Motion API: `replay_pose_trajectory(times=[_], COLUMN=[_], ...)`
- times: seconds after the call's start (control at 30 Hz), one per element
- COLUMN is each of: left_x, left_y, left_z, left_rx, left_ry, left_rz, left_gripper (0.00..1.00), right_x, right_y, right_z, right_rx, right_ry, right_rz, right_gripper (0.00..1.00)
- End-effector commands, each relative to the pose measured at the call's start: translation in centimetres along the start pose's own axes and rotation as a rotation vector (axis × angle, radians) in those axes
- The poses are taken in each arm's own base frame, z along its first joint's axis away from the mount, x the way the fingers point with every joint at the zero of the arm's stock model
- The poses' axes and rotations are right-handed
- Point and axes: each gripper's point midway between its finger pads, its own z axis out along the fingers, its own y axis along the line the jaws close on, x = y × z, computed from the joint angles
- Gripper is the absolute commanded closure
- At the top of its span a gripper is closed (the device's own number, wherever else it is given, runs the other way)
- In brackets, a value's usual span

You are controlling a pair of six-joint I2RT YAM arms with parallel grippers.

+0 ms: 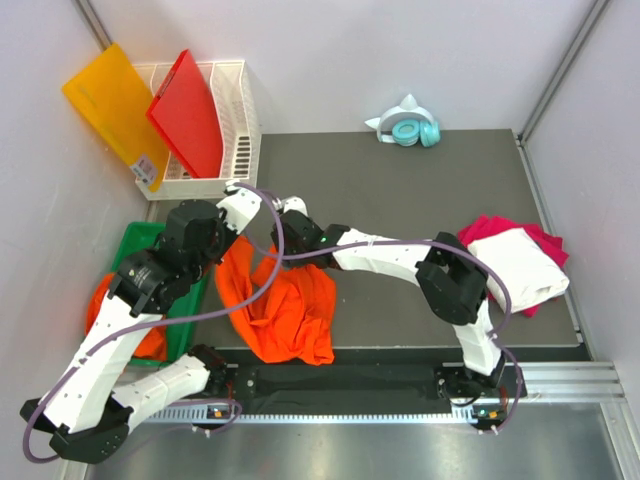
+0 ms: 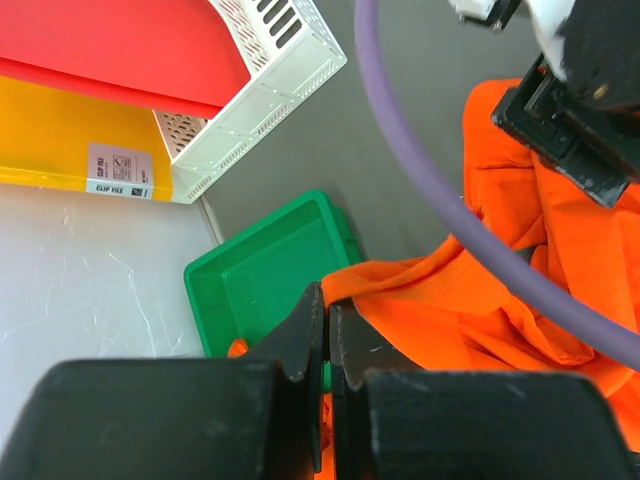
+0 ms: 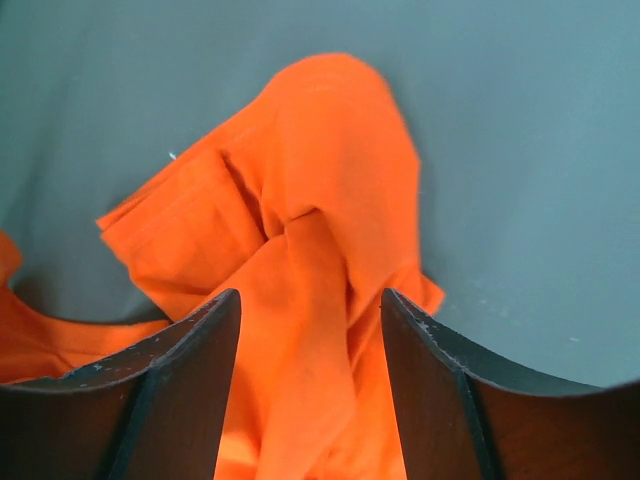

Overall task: Fold and stack the t-shirts
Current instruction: Flatten out the tshirt

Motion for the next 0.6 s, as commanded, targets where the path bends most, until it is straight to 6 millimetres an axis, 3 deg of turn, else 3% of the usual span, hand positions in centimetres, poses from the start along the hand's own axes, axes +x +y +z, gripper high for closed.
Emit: replay_pose_trajectory(times=[0.0,0.1,0.2,0.27,0.3,0.43,0.47,0.5,0.57], left_x=[-1.4,-1.4,-1.4,-1.3,-1.3,-1.4,-1.4,-1.5,-1.9], left_y=[0.4,0.4,0.4,0.3,0.3,0.1,0.1,0.2,0.3], left_z=[-0.2,-0.3,-0.3,-0.2,-0.3,0.0,0.0,0.0,0.2], left_rx=[-0.011,-0.008,-0.008,-0.006,-0.005,-0.002,-0.003,-0.005,-0.008], left_ry=[-0.055,-0.056,-0.057,-0.053,-0.055,-0.058,-0.061,-0.063,-0.071], left_rz=[-0.051,-0.054,-0.052,-0.052,-0.052,-0.052,-0.056,-0.058,-0.061], left_gripper=[1.00,1.00,1.00,1.00,1.00,1.00,1.00,1.00,1.00], right_x=[-0.1,0.8,1.7,1.8,1.6,-0.3,-1.2,-3.0,-5.2], right_y=[1.7,1.9,1.8,1.4,1.3,-0.3,-1.0,-1.5,-4.8], right_z=[1.5,2.2,2.9,3.0,2.9,1.2,0.5,-1.3,-3.4], right_rx=[-0.061,-0.071,-0.066,-0.052,-0.045,0.034,0.057,0.066,0.149], right_ry=[0.009,0.028,0.046,0.046,0.039,-0.029,-0.052,-0.097,-0.149], right_rz=[0.034,0.048,0.052,0.057,0.062,0.089,0.098,0.117,0.154], right_gripper=[0.42,0.43,0.51,0.78,1.00,1.00,1.00,1.00,1.00])
